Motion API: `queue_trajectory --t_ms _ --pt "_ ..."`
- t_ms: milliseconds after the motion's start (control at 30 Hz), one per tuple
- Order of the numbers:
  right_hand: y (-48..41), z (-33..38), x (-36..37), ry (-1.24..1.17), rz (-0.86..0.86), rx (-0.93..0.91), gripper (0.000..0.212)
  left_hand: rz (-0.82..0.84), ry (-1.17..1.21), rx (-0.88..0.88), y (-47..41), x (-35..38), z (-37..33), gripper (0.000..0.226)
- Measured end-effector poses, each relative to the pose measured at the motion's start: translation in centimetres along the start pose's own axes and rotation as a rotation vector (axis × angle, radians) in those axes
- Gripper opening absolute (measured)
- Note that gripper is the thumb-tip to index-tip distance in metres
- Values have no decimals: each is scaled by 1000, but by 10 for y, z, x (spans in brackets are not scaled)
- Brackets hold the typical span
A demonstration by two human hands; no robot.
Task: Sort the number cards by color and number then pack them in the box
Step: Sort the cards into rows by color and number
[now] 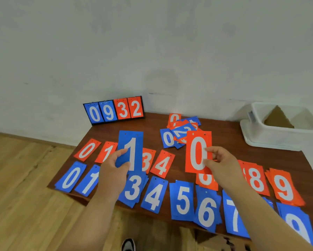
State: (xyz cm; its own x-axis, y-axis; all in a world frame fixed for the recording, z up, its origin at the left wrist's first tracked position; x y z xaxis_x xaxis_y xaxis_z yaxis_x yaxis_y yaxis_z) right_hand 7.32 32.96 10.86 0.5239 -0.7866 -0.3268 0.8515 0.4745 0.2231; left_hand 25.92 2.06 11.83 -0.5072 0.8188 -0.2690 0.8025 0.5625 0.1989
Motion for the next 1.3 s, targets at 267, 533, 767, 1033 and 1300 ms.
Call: queue_trajectory --t_ms 267,533,767,1033,1300 --pt "-59 29 135 37 143 57 33 -148 -11 -150 -29 -135 81 46" --pt "-101 33 251 88 201 163 31 13 -164 -325 -78 -197 181 44" --pt "-117 24 305 117 190 292 34 259 -345 -325 -117 -188 229 40" --pt "-132 26 337 195 206 337 33 296 -893 -272 -133 -178 232 37" --pt "-146 44 386 195 333 262 32 394 -59 -235 -164 -170 176 25"
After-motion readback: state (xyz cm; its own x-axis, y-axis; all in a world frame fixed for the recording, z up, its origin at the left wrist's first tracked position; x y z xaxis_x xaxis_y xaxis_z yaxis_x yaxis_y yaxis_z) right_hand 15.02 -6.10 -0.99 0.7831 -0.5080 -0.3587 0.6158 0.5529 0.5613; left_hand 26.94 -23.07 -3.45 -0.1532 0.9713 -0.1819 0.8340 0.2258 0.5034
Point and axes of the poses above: each hand's wrist, its own y-axis away from the middle knuckle, its own x-axis out of the palm, z = x × y, the point moved 7 cm from there along -y, towards the middle knuckle, and after that the axes turned 15 degrees about z, right-handed, at the moved point
